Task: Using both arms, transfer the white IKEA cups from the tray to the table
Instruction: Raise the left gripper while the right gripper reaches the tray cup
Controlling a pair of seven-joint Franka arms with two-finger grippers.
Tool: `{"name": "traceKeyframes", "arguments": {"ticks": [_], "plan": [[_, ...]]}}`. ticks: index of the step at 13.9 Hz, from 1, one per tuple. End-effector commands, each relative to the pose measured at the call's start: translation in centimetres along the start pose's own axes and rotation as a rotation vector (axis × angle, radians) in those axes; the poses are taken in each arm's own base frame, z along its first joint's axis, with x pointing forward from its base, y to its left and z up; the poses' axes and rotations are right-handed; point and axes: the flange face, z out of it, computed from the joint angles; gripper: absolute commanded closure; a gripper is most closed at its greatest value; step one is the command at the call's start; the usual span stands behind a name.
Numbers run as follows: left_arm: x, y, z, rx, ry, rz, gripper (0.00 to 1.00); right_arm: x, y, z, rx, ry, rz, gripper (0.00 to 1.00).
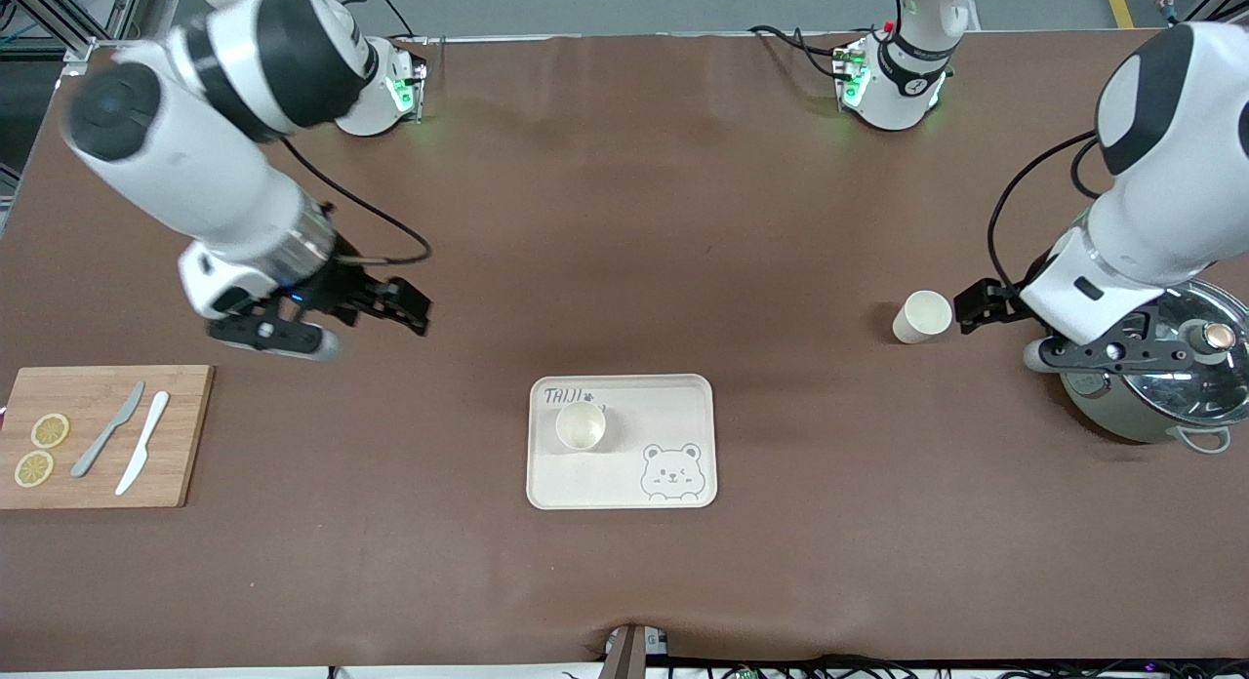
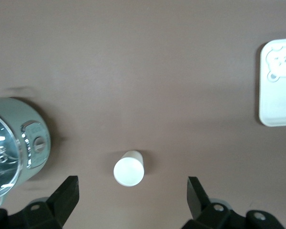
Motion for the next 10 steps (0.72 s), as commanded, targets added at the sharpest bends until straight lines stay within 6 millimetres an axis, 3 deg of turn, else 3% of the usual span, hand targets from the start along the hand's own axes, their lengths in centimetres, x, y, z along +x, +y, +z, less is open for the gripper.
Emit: {"name": "traceKeyframes", "arguments": {"ticks": [1,4,6,10], "plan": [[-1.3,-3.6,-2.3,0.02,0.001,-0.016,0.0,-0.9,-5.4,5.6,0.018,0.027,0.026,0.0],[-3.7,-6.3,-5.6,-0.02,0.007,-0.026,0.0,-1.6,-9.3,11.8,0.019,0.038,-0.019,0.0],[-3.9,-6.3,-5.9,-0.035,0.005,-0.033,0.0,-1.6,-11.2,16.0,0.009,0.036,-0.021,0.0],[-3.5,-6.3,-5.7,-0.039,0.011,-0.03,0.0,-1.3,-11.8,21.7,0.001,0.077,-0.046,0.0]]}}
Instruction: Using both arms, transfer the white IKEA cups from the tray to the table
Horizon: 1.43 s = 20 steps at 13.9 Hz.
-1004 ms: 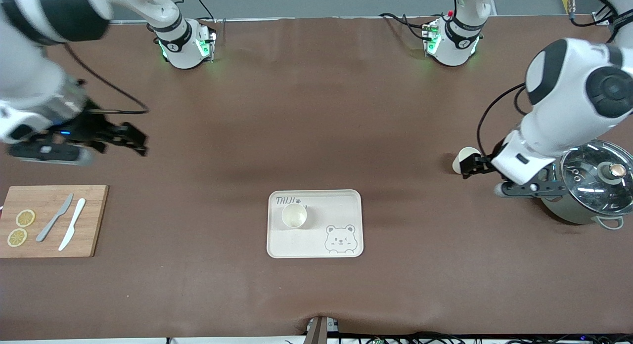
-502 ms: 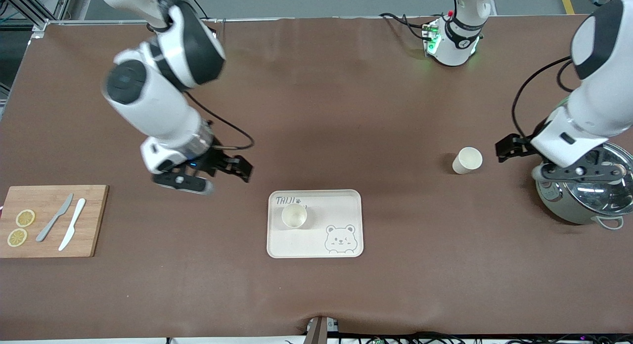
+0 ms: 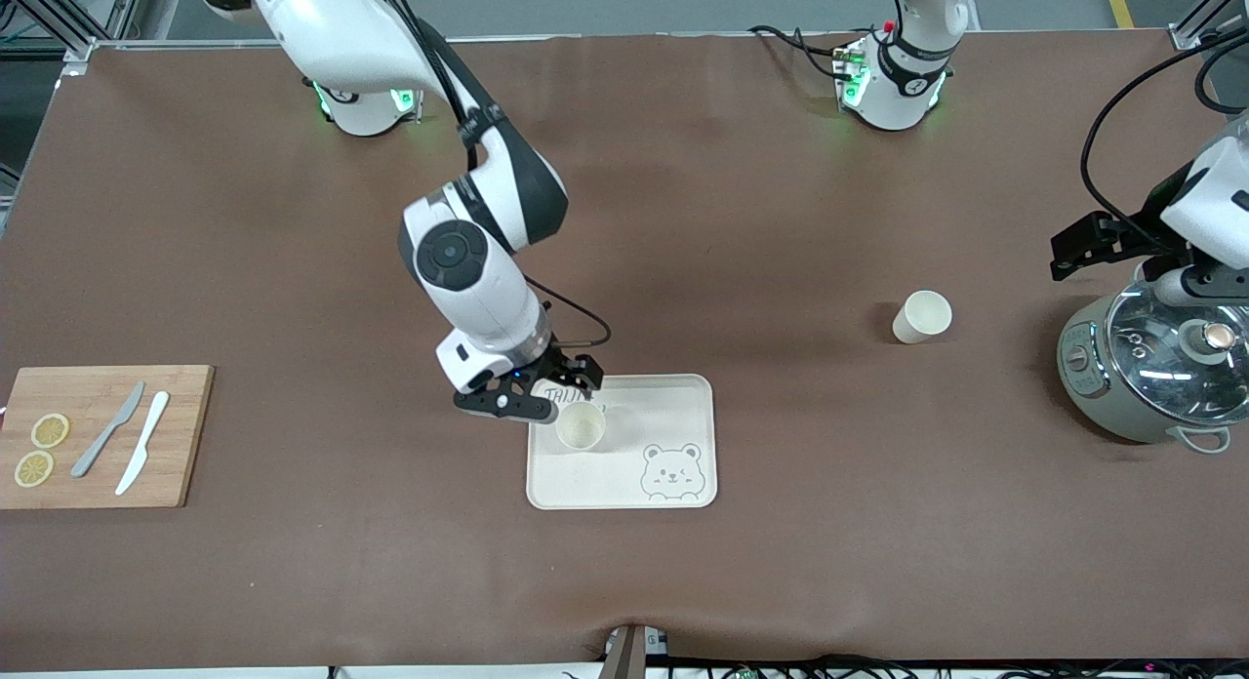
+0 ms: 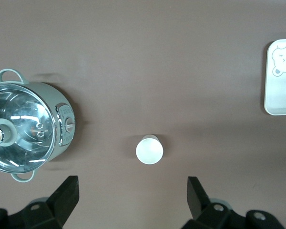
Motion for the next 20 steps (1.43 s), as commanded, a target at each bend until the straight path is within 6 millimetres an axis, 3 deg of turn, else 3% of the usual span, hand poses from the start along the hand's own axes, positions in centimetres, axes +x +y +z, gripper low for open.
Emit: {"name": "traceKeyframes", "arguments": {"ticks": [1,5,8,9,13,18,19,20], "plan": [[-0.1,-0.3,-0.1,-0.014,0.001,0.0,0.0,0.8,-0.1,2.2,-0.018,0.028,0.001,0.0],[-0.3,0.0,-0.9,-0.004,0.015,0.028,0.0,1.3,1.0,4.8,-0.07,0.057,-0.034,0.0],[-2.0,2.9,-3.1,0.017,0.036,0.055,0.0,1.1,1.1,7.0,-0.065,0.074,-0.044,0.0],[-2.6,0.3,-3.8,0.01,0.028,0.007,0.0,1.0,1.2,7.9,-0.063,0.079,-0.047,0.0],[-2.8,1.6,-3.5,-0.028,0.008,0.028,0.0,0.6,1.5,9.8,-0.077,0.08,-0.058,0.0],[-2.5,1.1,-3.2,-0.033,0.011,0.024,0.0,0.1,1.4,10.6,-0.096,0.078,-0.083,0.0],[-2.4,0.9,-3.2,-0.033,0.009,0.021,0.0,0.1,1.5,10.6,-0.099,0.079,-0.085,0.05],[-2.5,0.8,-3.1,-0.033,0.008,0.019,0.0,0.2,1.5,10.5,-0.098,0.078,-0.081,0.27]]}}
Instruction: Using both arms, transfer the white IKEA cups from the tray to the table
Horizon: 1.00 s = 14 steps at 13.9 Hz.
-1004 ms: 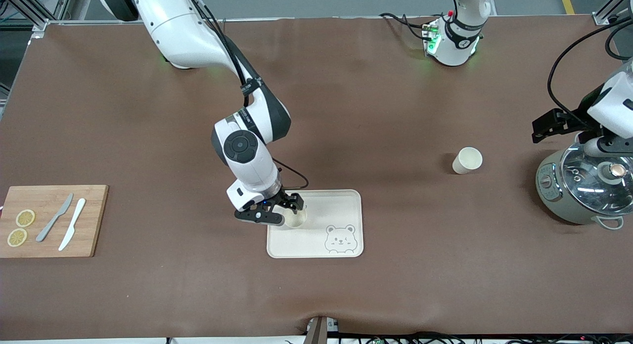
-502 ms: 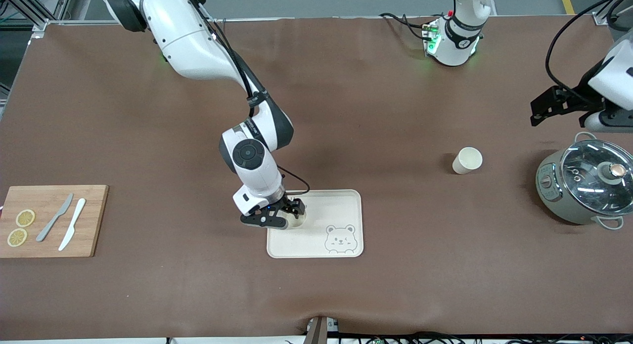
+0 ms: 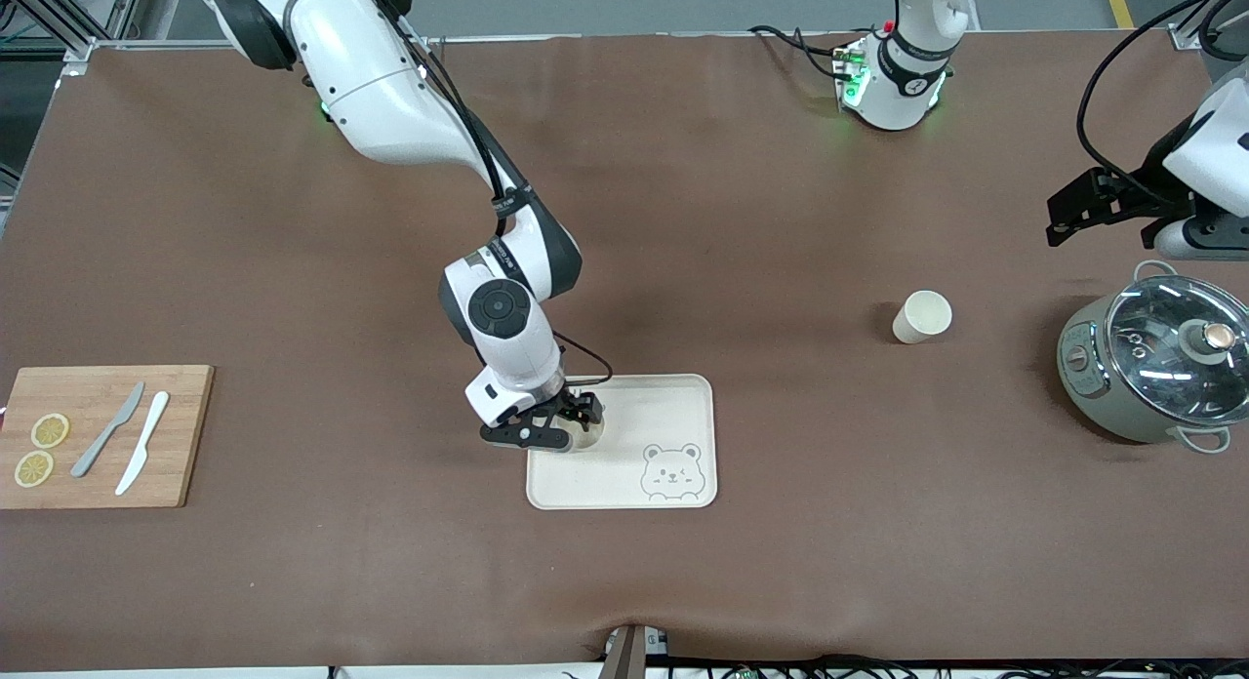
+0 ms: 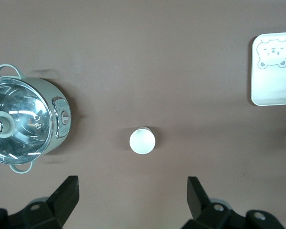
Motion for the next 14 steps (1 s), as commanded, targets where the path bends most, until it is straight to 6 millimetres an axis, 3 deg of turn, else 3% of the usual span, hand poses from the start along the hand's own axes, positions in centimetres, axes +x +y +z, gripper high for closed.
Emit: {"name": "traceKeyframes", "arguments": {"ticks": [1,2,4,6,7,11,14], "plan": [[-0.1,-0.3,-0.1,-0.019,0.002,0.005,0.0,0.2,-0.5,0.0,-0.009,0.013,-0.01,0.42],[-0.1,-0.1,-0.2,-0.023,0.003,0.007,0.0,0.2,-0.5,0.0,-0.01,0.013,-0.015,0.51],[-0.2,0.3,-0.5,-0.054,0.006,-0.002,0.0,0.1,-0.7,-0.1,-0.009,0.014,-0.025,0.84],[-0.1,0.2,-0.6,-0.059,0.012,-0.005,0.0,0.1,-0.7,-0.1,-0.009,0.014,-0.036,0.96],[-0.1,0.1,-0.6,-0.056,0.012,-0.004,0.0,0.1,-0.6,0.0,-0.01,0.013,-0.036,1.0],[-0.1,0.0,-0.5,-0.048,0.009,-0.006,0.0,0.3,-0.6,-0.3,-0.006,0.011,-0.027,1.0],[0.3,-0.1,0.3,-0.045,-0.003,-0.008,0.0,2.3,0.3,-3.8,0.014,0.029,-0.013,1.0]]}}
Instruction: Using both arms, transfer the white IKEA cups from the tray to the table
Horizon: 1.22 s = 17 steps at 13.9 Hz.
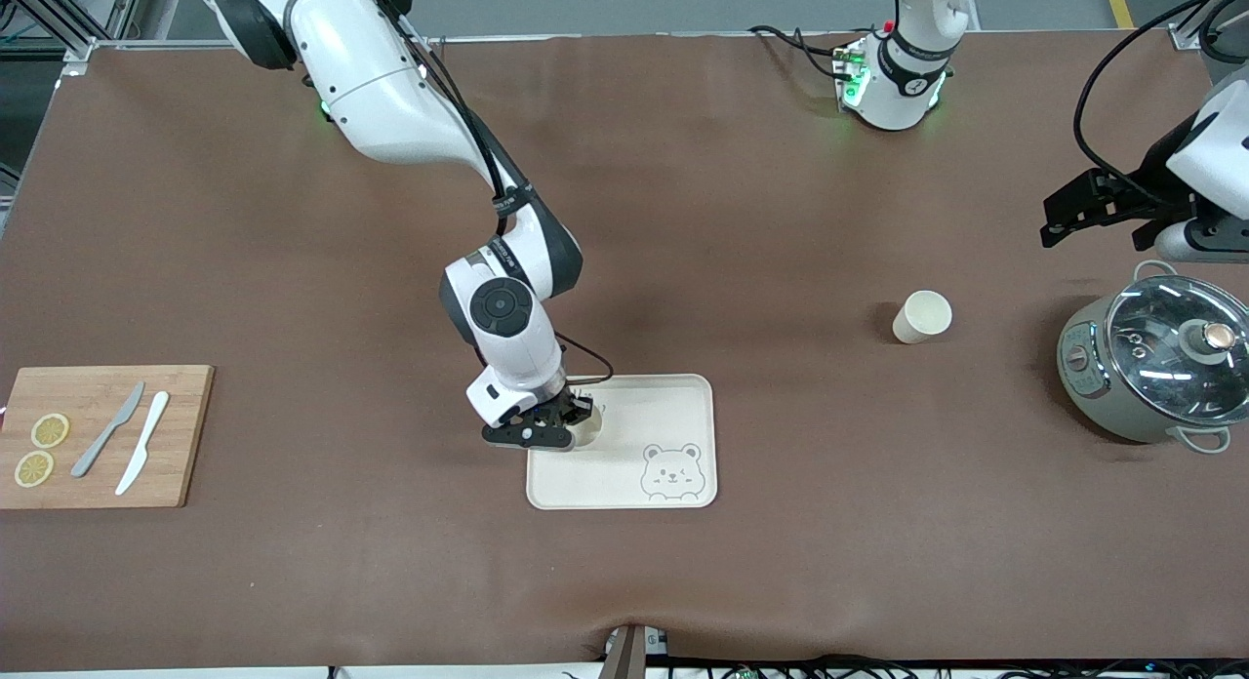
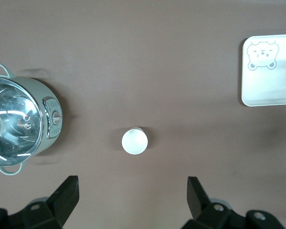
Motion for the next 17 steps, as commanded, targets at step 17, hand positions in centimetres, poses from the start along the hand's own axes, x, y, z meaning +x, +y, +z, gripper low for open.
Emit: {"name": "traceKeyframes", "arguments": {"ticks": [17], "plan": [[0.7,-0.3,-1.1,-0.002,0.053,0.185,0.0,12.0,41.7,-17.8,0.054,-0.251,-0.308,1.0]]}}
